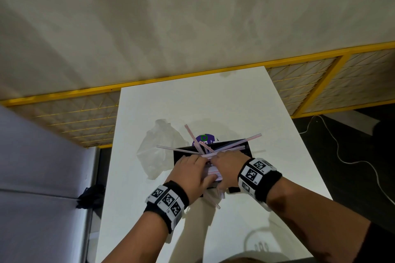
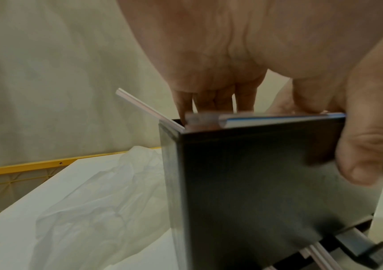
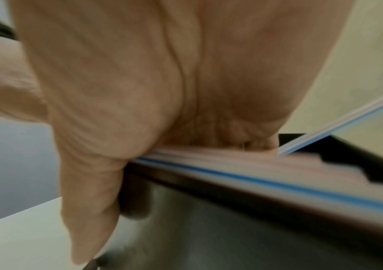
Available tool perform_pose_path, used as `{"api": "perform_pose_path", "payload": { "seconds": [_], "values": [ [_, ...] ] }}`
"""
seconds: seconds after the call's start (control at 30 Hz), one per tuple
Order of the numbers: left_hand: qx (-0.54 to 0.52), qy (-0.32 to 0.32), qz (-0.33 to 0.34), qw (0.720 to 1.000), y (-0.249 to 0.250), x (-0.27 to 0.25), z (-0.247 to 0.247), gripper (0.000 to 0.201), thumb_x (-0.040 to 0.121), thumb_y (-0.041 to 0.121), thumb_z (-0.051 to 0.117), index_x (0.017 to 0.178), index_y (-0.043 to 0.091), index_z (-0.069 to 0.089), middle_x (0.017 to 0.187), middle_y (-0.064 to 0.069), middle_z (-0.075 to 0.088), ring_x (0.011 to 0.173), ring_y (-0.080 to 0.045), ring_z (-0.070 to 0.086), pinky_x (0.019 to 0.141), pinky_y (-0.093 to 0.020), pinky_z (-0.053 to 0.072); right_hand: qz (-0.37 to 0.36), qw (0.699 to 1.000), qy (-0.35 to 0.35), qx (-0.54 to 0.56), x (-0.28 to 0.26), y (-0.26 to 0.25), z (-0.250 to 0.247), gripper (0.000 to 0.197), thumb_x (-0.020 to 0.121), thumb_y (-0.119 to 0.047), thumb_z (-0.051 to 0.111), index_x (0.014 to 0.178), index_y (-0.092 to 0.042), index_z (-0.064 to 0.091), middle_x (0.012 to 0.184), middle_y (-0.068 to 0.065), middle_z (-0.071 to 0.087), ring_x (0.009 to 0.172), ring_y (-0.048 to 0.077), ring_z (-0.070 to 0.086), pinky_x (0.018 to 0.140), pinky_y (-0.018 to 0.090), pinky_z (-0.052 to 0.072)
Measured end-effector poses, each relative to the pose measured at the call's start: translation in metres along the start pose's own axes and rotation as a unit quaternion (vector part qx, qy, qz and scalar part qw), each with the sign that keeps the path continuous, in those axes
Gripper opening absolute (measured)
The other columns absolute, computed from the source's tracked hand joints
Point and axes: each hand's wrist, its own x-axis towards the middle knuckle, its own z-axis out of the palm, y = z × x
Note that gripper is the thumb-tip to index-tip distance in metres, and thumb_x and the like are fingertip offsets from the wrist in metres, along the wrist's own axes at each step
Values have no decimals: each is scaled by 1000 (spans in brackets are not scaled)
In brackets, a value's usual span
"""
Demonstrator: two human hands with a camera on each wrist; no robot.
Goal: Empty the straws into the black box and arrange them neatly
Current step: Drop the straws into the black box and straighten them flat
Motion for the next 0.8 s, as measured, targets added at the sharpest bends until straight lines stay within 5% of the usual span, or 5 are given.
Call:
{"api": "perform_pose_path", "payload": {
  "seconds": [0.37,0.63,0.8],
  "values": [
    [-29,-20,-34,999,-4,4,11,43,104,50,42,132,23,59,128,-2,63,119,-23,54,103,-33,39,-5,997,70,-20,-11,6,9,68,82,-56,69,138,-23,47,128,5,55,117,27,55,99,42,46],
    [-11,23,-44,999,-4,6,9,45,98,52,54,130,22,65,126,-1,63,117,-24,56,103,-32,41,-9,988,152,-25,-27,0,23,42,89,-44,66,125,-25,54,121,1,49,113,25,48,94,42,43],
    [-84,78,-9,993,-5,-6,3,36,93,44,67,121,21,70,117,0,68,109,-23,58,100,-32,42,-20,990,140,-26,-20,0,32,48,96,-42,58,141,-27,46,133,0,56,121,27,51,102,45,39]
  ]
}}
